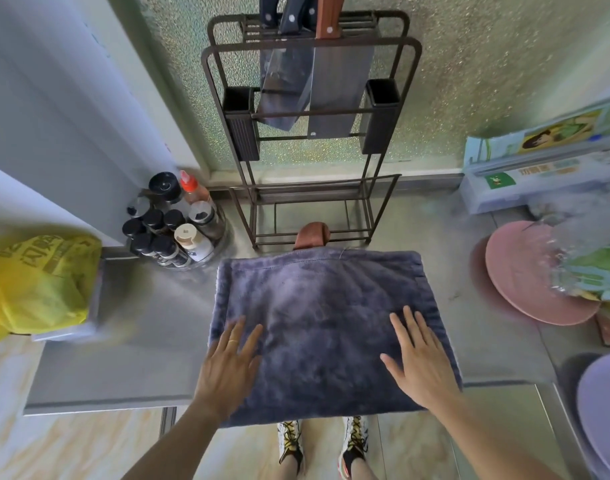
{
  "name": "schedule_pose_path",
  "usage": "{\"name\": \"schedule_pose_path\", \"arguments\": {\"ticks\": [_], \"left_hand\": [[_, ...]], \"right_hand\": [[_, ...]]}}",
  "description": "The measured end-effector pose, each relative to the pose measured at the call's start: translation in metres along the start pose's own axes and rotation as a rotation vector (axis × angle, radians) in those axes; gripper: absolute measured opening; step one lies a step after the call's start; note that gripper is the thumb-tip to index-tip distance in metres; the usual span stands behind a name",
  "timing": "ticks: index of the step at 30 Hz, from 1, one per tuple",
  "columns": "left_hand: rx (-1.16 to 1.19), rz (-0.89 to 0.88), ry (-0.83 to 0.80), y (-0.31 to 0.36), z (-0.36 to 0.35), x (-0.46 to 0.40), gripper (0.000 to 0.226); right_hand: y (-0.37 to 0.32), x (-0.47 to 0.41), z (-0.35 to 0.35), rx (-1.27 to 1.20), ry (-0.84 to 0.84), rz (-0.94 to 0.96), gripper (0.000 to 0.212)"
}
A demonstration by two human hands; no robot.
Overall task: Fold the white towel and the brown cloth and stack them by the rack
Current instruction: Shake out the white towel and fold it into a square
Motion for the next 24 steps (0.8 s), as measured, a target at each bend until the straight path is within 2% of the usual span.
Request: {"name": "schedule_pose_path", "arguments": {"ticks": [4, 5, 8, 10, 12, 14, 16, 18, 22, 24], "left_hand": [[-0.038, -0.156, 0.028, 0.007, -0.008, 0.058, 0.051], [-0.062, -0.177, -0.004, 0.006, -0.017, 0.068, 0.052], [-0.147, -0.131, -0.199, -0.001, -0.046, 0.075, 0.078], [-0.159, -0.093, -0.233, 0.002, -0.053, 0.072, 0.086], [-0.164, -0.088, -0.223, 0.006, -0.052, 0.067, 0.087], [-0.192, -0.109, -0.174, 0.009, -0.046, 0.067, 0.073], [-0.19, -0.126, -0.082, 0.011, -0.035, 0.068, 0.044], [-0.116, -0.103, -0.026, 0.007, -0.026, 0.069, 0.035], [0.229, 0.071, 0.059, -0.014, 0.016, 0.056, 0.008], [0.427, 0.202, 0.102, -0.036, 0.035, 0.045, 0.011]], "right_hand": [[0.016, 0.048, -0.011, 0.04, 0.032, 0.034, 0.096], [0.022, 0.058, -0.019, 0.06, 0.016, 0.04, 0.1], [0.037, 0.073, -0.043, 0.15, -0.088, 0.016, 0.106], [0.039, 0.073, -0.051, 0.154, -0.132, -0.027, 0.098], [0.034, 0.07, -0.048, 0.156, -0.089, -0.054, 0.08], [0.027, 0.067, -0.038, 0.168, -0.025, -0.066, 0.066], [0.026, 0.065, -0.033, 0.171, 0.002, -0.083, 0.059], [0.029, 0.063, -0.03, 0.163, -0.005, -0.086, 0.058], [0.035, 0.053, 0.01, 0.028, 0.021, -0.113, 0.034], [0.048, 0.04, 0.043, -0.135, 0.102, -0.183, 0.018]]}}
Point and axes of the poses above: each hand's wrist, its own x-axis away from the middle knuckle, its own z-axis out of the back of the hand, y = z × x, the point moved 9 cm from there along -x, towards the middle knuckle, and after that the axes turned 8 degrees about -y, right-handed, at the moved point
